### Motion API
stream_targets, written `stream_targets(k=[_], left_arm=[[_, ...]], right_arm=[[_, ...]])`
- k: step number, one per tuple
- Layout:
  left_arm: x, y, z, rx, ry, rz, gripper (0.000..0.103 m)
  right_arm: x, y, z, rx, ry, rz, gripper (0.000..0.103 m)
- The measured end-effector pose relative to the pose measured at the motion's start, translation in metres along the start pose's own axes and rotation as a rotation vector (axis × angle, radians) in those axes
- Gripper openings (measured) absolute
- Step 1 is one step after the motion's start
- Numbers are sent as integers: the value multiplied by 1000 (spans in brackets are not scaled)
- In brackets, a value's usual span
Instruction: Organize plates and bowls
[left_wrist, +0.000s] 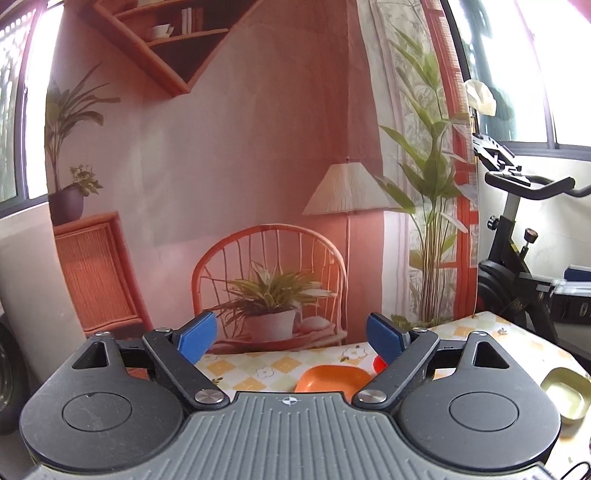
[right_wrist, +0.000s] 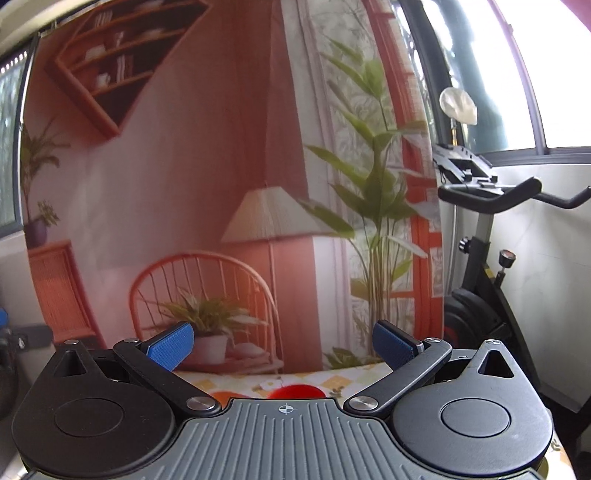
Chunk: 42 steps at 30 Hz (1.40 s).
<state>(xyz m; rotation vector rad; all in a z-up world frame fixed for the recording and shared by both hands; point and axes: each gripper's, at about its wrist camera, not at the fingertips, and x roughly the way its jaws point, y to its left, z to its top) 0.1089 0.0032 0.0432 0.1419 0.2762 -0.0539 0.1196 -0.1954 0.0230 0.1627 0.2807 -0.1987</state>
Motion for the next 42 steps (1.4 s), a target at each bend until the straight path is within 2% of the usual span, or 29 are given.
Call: stream_targets(k=[1,3,5,9,14,19,23,27,34,42], left_arm=[[6,3,-4,-38,-6,-18,83],[21,8,-15,-122,4,-56,82],[36,7,-28,-155,54,-56,82],[64,-3,-59,-110,155,-53,79],[92,-7,-98,-133,291,-110,77],[119,-17,-131,-123,433,-142,71],[129,-25,-153,-68,500,-123,71],[132,-21,-172,-99,555,-137,70],[133,-27,-191,-104,639,-170,60],[135,-32,-204,-113,700,-194,54]], right_arm=[[9,1,-7,-14,14,-12,103],[22,3,-22,-33,33,-24,103],[37,5,-40,-40,76,-34,103],[61,5,-77,-36,185,-28,103],[80,1,-118,-37,280,-35,102],[95,1,-145,-52,387,41,101],[104,3,-160,-78,454,72,100],[110,4,-169,-79,496,85,88],[109,11,-182,-108,551,117,65],[109,17,-186,-123,587,134,47]])
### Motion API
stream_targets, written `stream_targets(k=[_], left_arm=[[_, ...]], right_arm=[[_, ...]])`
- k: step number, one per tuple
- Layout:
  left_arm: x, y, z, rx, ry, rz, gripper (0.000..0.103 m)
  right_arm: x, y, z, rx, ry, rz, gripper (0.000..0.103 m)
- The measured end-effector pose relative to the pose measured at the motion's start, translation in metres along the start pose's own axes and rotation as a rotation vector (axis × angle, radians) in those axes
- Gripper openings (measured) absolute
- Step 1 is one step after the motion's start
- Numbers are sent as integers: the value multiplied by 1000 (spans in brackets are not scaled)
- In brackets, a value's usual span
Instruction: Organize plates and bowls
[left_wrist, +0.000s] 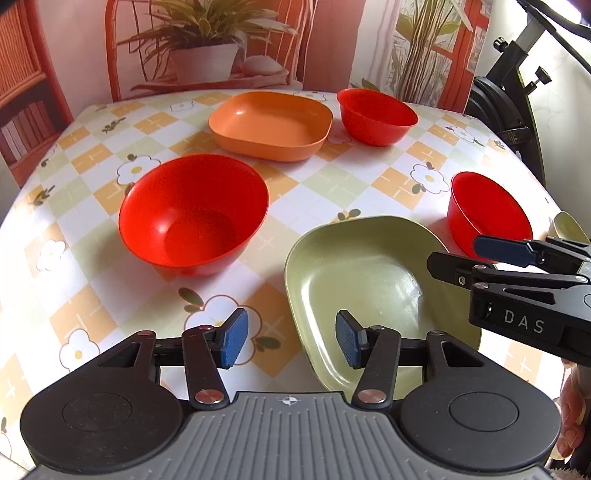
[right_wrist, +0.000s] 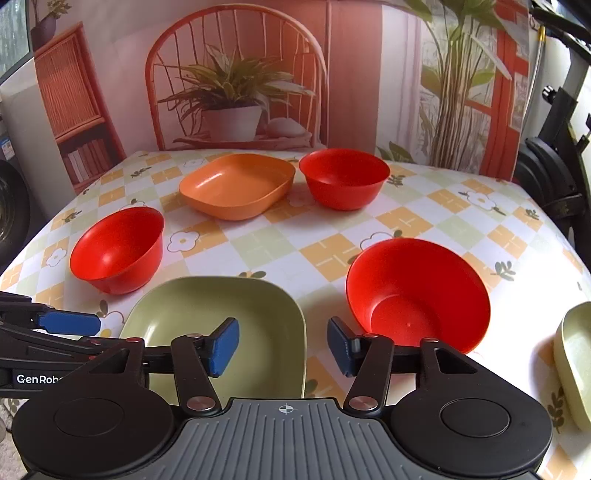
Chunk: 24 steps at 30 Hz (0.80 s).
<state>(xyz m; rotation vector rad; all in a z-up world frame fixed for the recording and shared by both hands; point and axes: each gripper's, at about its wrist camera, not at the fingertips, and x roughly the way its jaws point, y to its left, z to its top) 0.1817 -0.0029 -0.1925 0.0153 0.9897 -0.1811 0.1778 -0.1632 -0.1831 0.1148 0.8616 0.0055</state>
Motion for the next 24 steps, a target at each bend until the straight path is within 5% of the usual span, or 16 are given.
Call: stream_targets(k=[13,18,24], left_arm=[[13,-4,-8,-13,61,-33,35],[15,-1,-10,-33,67,-53,17],[15,1,-11,-62,66,-75,11]], right_arm=[[8,-10,-8,61,83,5,17],[8,-13,-11,75,99,11,13],[9,-17,-13,100,115,26,13]])
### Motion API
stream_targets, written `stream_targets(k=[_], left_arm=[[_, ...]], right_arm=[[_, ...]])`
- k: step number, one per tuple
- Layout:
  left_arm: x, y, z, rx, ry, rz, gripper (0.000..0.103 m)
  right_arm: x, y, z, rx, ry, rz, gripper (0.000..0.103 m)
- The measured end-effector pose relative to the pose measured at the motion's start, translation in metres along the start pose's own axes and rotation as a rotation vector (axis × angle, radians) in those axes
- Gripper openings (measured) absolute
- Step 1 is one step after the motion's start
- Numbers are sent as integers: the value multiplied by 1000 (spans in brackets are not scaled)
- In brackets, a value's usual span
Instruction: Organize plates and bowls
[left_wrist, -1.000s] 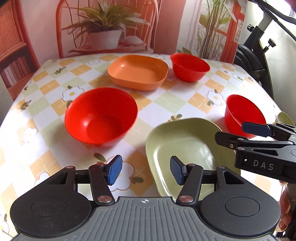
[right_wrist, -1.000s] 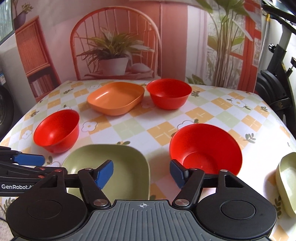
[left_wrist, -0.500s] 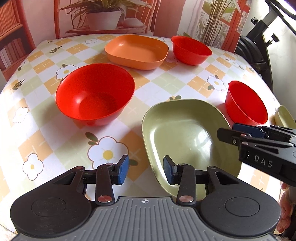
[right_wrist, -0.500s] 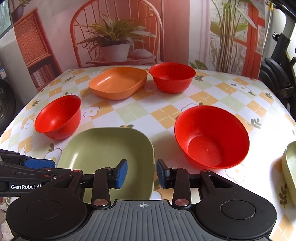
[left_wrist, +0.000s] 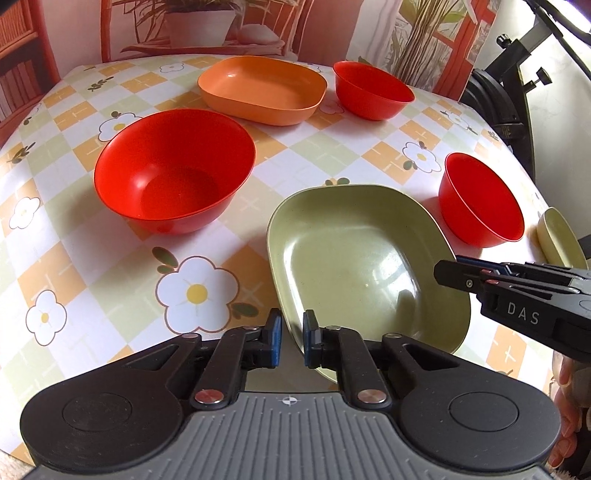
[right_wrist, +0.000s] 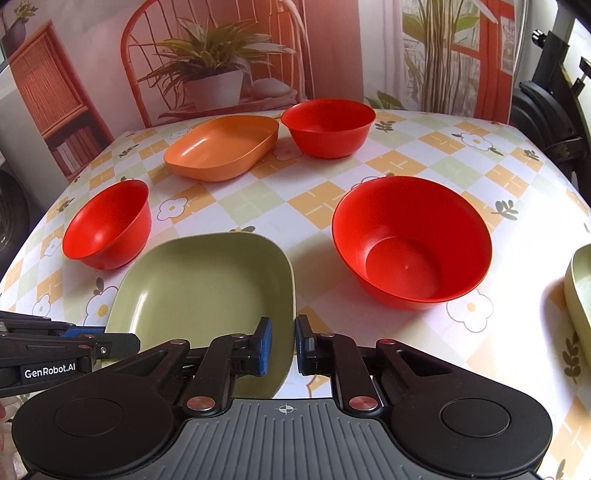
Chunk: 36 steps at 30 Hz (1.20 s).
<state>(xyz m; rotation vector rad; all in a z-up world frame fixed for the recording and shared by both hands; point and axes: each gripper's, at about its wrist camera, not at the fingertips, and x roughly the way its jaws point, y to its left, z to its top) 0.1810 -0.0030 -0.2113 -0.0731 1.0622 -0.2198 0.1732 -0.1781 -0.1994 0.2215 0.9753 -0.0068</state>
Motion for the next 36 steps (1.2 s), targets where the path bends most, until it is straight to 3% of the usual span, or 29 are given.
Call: stream_targets(k=[4,20,28,36], left_arm=[[0,1,0,-11,-4,5,11],[-31,-2,16,43,-132,22,11],[-68,-7,63,93,-267,-5,11],[-101,-14,118,136,-384,25,11]], right_arm=[[-1,-3,0,18,1,9,6],[-31,-5,18,51,-95,66,5],[-60,-14,65,77,-211,118,5],[-89,-5,128,43,-361,148,5]])
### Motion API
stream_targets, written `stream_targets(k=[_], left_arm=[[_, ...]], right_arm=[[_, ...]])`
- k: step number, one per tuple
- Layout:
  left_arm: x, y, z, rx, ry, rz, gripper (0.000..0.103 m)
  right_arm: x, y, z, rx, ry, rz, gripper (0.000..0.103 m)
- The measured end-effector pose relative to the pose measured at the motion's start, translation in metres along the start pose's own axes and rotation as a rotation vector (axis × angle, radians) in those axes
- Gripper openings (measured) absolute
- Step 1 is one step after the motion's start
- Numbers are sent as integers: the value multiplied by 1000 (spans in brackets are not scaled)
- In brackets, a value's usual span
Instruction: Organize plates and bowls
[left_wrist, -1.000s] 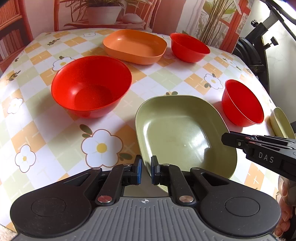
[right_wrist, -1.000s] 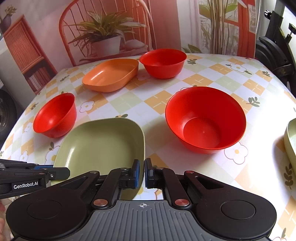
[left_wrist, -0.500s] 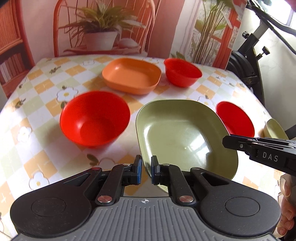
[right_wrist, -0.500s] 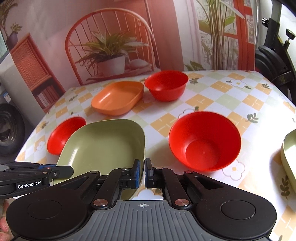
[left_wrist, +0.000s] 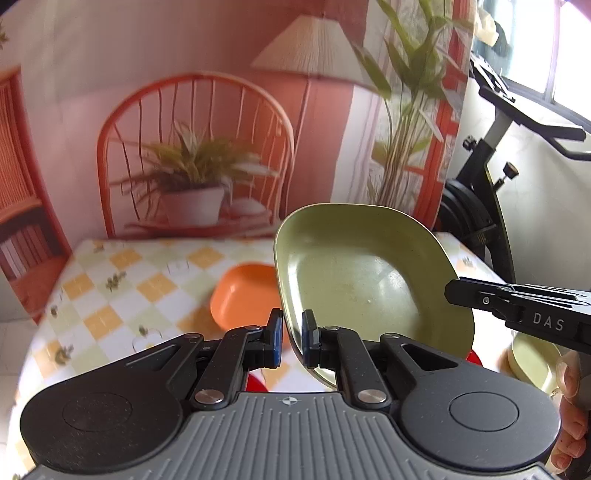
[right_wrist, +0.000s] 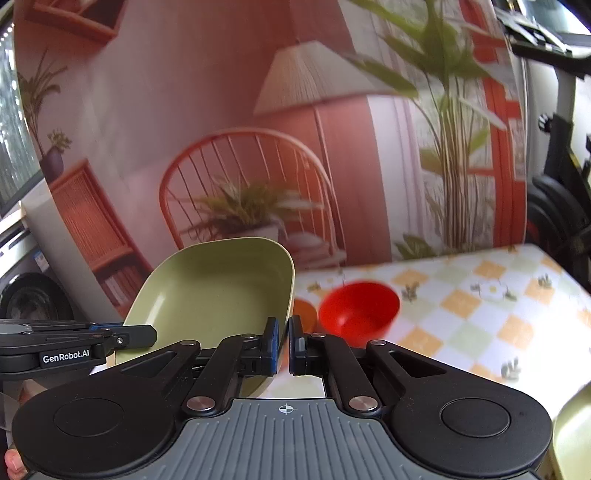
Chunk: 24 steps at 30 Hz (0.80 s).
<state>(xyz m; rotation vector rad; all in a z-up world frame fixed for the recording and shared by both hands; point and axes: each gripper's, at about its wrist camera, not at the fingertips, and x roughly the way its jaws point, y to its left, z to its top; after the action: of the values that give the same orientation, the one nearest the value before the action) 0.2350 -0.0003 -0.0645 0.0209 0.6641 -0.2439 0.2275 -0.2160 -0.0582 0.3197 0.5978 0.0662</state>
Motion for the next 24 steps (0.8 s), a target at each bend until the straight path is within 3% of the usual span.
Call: stream_targets(k=[8,24], left_arm=[[6,11,34,7,-52,32,11],[102,75,43,33,78,75,11]], right_arm=[[23,8,27,11,-61,19,5],[125,22,-13,94,-13,6,9]])
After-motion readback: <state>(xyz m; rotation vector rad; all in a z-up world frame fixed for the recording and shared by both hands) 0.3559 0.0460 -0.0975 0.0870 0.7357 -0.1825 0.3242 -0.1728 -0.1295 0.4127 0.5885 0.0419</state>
